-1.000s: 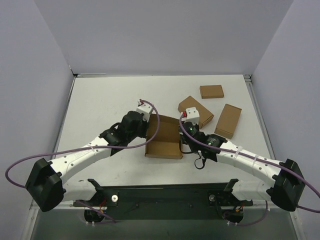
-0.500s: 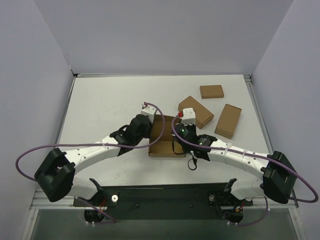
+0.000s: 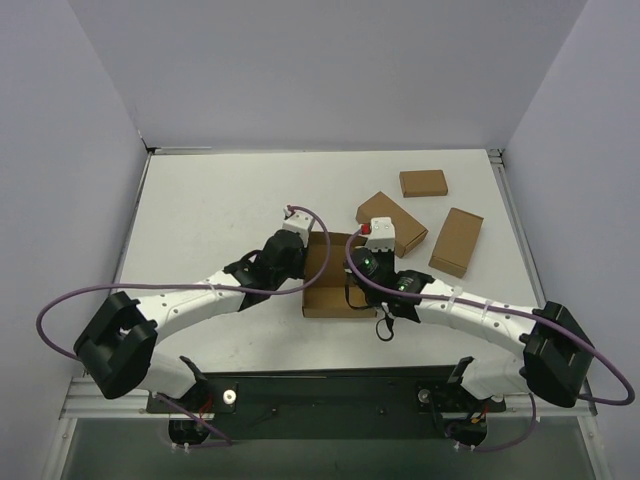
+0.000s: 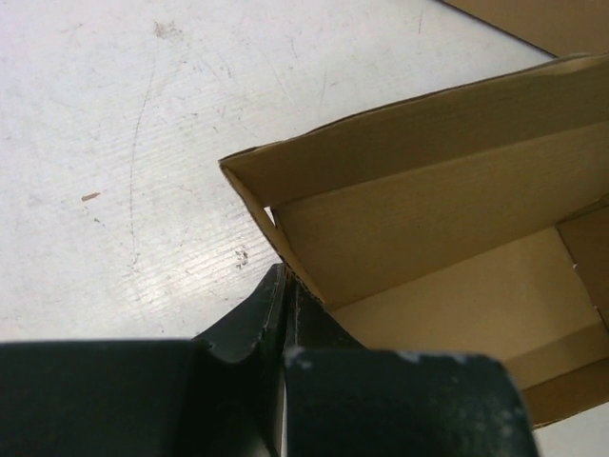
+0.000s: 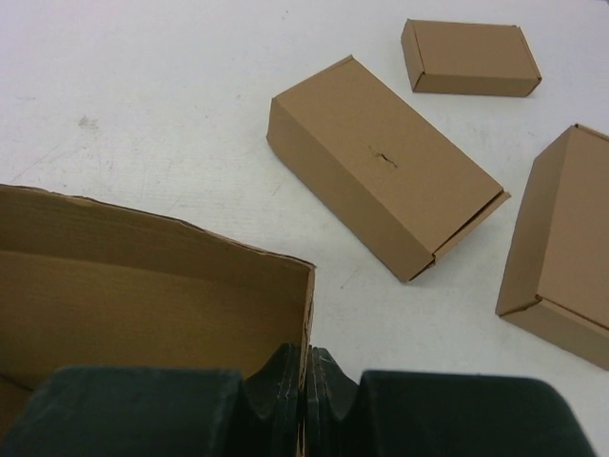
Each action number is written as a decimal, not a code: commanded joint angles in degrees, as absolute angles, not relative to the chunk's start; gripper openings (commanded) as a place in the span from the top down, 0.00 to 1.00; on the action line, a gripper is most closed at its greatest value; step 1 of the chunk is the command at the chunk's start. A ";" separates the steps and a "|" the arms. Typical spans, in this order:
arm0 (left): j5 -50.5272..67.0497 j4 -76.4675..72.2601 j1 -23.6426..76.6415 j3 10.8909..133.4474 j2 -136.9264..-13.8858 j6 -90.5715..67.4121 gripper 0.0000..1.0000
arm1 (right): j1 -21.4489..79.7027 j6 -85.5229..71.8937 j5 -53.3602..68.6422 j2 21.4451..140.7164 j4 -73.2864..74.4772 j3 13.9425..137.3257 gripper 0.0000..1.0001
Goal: Fold the paper box
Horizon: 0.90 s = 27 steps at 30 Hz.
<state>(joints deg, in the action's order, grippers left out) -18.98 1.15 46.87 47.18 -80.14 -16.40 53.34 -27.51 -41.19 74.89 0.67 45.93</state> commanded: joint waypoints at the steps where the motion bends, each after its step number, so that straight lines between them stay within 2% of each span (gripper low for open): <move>1: -16.69 1.41 48.60 48.34 -81.30 -21.88 0.95 | 55.37 -33.65 -44.73 74.09 -3.87 44.04 1.00; 14: -27.24 -1.12 54.75 45.97 -80.60 -28.04 0.95 | 63.72 -49.82 -55.46 73.74 3.16 40.96 1.00; 20: -29.00 -2.20 54.58 51.93 -83.05 -22.70 0.95 | 63.72 -45.98 -59.14 76.64 0.35 45.51 1.00; 23: -29.44 -4.13 53.18 54.66 -84.54 -18.65 0.95 | 62.67 -41.15 -61.08 77.78 -7.08 46.58 1.00; 27: -27.43 -8.68 50.37 56.08 -85.60 -15.21 0.96 | 60.21 -33.41 -57.40 78.75 -19.84 44.75 1.00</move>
<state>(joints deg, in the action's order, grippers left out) -32.58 0.51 51.55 51.83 -84.82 -19.62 61.56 -39.57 -58.70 77.69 -1.45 43.05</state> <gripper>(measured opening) 0.056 0.043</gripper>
